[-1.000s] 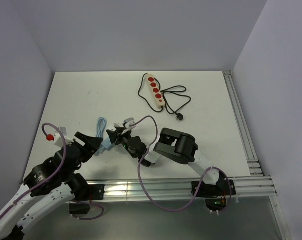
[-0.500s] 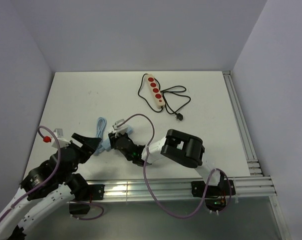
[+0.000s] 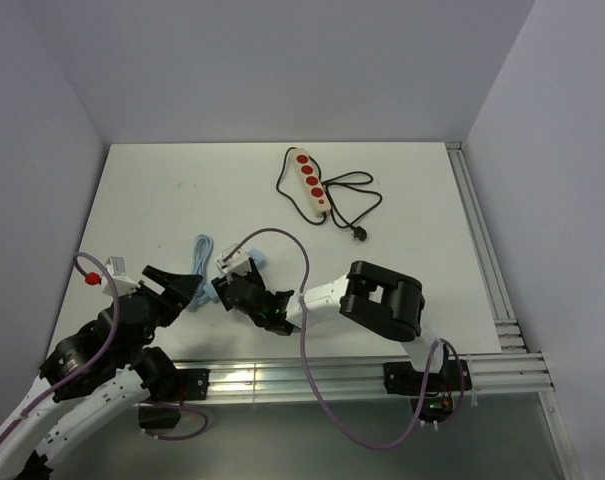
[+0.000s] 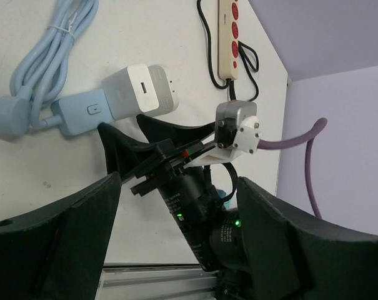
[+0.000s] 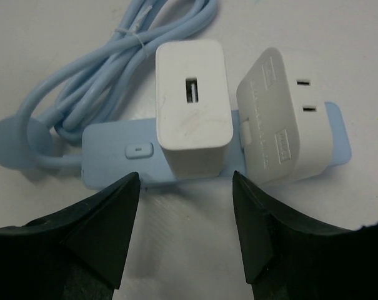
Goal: Insert the plug
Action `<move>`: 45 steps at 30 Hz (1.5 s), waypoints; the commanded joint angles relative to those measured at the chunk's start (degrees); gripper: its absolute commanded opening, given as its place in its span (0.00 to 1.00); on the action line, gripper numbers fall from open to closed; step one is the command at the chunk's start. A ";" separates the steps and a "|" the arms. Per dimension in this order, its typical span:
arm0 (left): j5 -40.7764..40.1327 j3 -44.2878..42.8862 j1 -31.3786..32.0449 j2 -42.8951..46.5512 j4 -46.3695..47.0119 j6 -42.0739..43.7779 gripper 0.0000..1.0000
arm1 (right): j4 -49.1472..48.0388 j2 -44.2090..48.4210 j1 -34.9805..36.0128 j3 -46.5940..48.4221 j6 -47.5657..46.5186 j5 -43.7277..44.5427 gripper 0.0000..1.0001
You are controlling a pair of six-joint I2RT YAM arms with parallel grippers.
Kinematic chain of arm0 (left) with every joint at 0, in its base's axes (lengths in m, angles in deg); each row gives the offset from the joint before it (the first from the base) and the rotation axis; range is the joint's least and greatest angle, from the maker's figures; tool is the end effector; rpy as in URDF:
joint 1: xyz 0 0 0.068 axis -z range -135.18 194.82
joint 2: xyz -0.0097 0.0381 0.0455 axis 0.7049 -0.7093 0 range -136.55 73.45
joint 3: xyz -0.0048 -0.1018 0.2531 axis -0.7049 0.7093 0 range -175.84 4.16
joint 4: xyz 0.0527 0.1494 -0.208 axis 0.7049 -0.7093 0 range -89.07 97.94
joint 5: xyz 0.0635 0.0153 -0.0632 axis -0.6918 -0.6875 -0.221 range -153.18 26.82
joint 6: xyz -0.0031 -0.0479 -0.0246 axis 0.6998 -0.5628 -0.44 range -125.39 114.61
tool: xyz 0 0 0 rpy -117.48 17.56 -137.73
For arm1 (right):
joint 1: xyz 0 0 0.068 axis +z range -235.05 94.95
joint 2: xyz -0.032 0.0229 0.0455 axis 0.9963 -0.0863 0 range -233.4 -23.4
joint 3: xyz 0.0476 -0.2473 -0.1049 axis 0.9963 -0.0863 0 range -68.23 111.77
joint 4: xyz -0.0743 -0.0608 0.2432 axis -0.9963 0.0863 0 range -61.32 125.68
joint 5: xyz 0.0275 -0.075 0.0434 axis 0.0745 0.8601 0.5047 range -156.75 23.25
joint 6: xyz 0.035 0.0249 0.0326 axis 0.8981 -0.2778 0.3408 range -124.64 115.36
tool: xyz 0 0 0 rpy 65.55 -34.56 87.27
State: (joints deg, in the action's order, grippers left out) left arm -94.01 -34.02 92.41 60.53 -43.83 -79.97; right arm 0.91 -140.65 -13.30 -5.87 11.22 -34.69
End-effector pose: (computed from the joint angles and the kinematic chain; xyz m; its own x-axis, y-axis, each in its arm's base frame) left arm 0.0486 -0.0263 0.2846 -0.3932 -0.7971 -0.4584 -0.2039 0.5617 -0.8018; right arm 0.1506 0.3965 0.1349 -0.3169 -0.2212 -0.9223 -0.5930 0.8052 0.0106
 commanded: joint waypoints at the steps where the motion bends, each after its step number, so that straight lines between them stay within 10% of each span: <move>1: -0.37 -1.73 -0.13 0.27 0.35 0.58 0.80 | 17.02 2.54 -0.11 0.90 -0.65 -4.71 0.68; 16: -3.01 -3.49 -0.13 0.71 -1.85 -0.47 0.80 | 31.27 15.56 -3.98 12.41 3.30 -17.28 0.66; 45: -4.94 -4.89 -0.13 1.94 -3.25 -0.38 0.80 | 50.53 -1.66 -7.94 37.55 -0.56 -20.37 0.61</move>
State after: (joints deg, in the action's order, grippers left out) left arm -97.97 -38.02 92.41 62.10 -47.46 -80.17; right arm 48.99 -140.72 -21.08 27.95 11.96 -56.70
